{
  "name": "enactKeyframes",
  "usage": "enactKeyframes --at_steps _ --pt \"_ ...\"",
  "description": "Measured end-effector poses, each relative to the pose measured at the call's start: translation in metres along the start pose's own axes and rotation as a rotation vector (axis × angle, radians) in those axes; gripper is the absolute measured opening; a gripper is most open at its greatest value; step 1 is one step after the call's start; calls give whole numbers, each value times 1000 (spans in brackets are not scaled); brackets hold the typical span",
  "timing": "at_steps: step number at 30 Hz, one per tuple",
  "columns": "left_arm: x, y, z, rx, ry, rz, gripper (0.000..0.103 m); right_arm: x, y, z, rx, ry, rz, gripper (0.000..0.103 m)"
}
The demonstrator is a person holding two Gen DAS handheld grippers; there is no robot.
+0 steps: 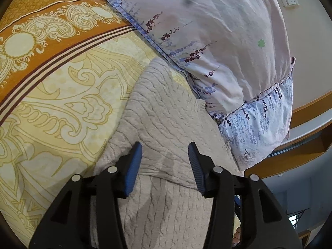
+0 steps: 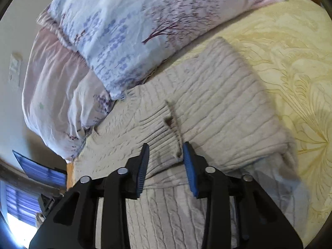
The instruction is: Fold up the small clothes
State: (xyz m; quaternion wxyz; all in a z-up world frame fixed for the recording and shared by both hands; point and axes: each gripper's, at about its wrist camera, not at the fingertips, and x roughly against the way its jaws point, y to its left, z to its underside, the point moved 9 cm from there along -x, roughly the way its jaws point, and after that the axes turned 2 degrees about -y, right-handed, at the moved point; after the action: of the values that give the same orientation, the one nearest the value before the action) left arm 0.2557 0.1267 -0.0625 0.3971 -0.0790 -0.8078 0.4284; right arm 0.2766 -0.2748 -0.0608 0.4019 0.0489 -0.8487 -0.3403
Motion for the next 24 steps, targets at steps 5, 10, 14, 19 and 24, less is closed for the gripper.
enactKeyframes --at_steps 5,10,14,19,24 --pt "-1 -5 0 -27 7 -3 55 15 14 -6 62 -90 -63 7" --pt "2 -9 4 -70 14 -6 56 14 4 1 91 -89 20 7" --pt "13 -10 10 -99 20 1 55 0 -11 11 57 -36 43 8" --pt "48 -11 26 -191 35 49 55 32 -9 12 93 -42 19 32" --pt "88 5 55 -303 53 49 55 82 -37 30 125 -59 15 47"
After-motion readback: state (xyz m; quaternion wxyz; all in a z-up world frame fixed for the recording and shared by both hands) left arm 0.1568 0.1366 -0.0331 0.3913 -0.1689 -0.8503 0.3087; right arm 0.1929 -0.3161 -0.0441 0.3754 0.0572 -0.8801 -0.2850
